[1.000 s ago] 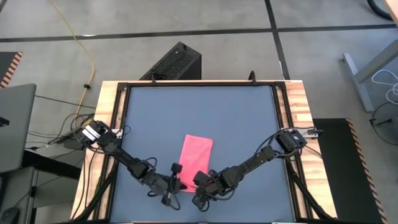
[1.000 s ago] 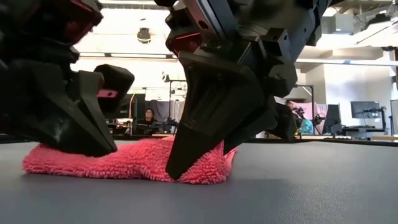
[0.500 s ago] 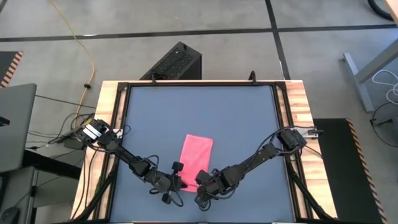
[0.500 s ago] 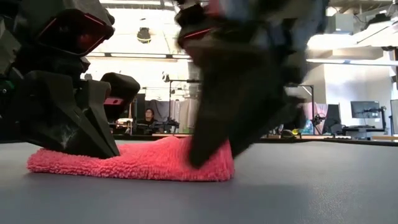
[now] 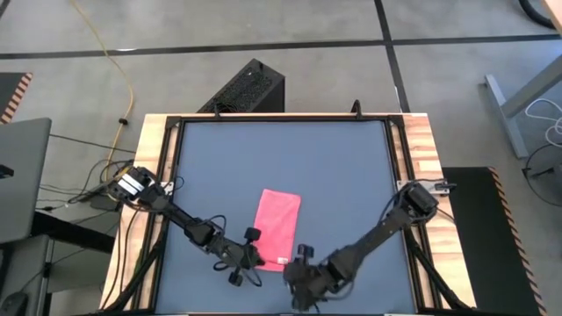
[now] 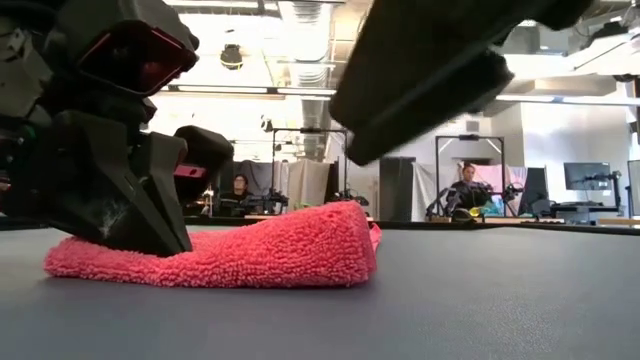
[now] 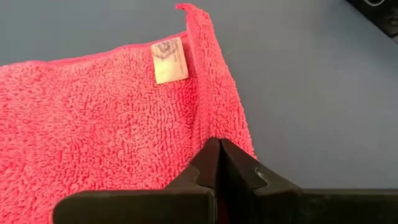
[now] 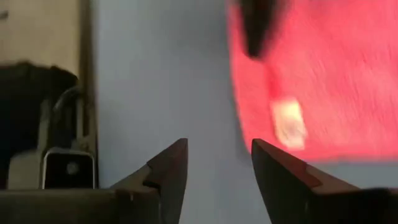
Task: Roll towel into tight, uniform cylinder
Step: Roll the red towel
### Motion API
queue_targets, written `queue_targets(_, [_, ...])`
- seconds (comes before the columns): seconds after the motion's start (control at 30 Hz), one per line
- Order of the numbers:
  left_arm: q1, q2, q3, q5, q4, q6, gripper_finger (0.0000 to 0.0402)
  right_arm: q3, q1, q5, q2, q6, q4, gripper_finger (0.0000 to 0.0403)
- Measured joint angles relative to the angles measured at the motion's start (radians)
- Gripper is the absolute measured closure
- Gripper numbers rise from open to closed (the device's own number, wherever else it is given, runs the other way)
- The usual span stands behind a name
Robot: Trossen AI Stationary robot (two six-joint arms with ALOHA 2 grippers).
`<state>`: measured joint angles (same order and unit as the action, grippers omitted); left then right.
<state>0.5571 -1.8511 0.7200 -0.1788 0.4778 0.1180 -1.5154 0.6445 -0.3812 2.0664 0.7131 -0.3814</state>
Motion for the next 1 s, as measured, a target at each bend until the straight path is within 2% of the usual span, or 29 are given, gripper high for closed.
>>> queue_targets(0.17, [-0.021, 0.0, 0.0, 0.043, 0.001, 0.003, 0.0401, -0.002, 0.061, -0.168, 0.014, -0.261, 0.09, 0.02])
queue_targets(0.27, [-0.03, 0.0, 0.0, 0.047, 0.001, 0.003, 0.0401, -0.002, 0.074, -0.198, 0.038, -0.355, 0.12, 0.0203])
queue_targets(0.5, [-0.035, 0.0, 0.0, 0.05, -0.004, 0.001, 0.0401, 0.0, 0.038, -0.199, 0.104, -0.38, 0.102, 0.0205])
queue_targets(1.0, [-0.035, -0.001, 0.0, 0.067, -0.026, -0.008, 0.0401, -0.001, -0.012, -0.167, 0.128, -0.371, 0.062, 0.0216])
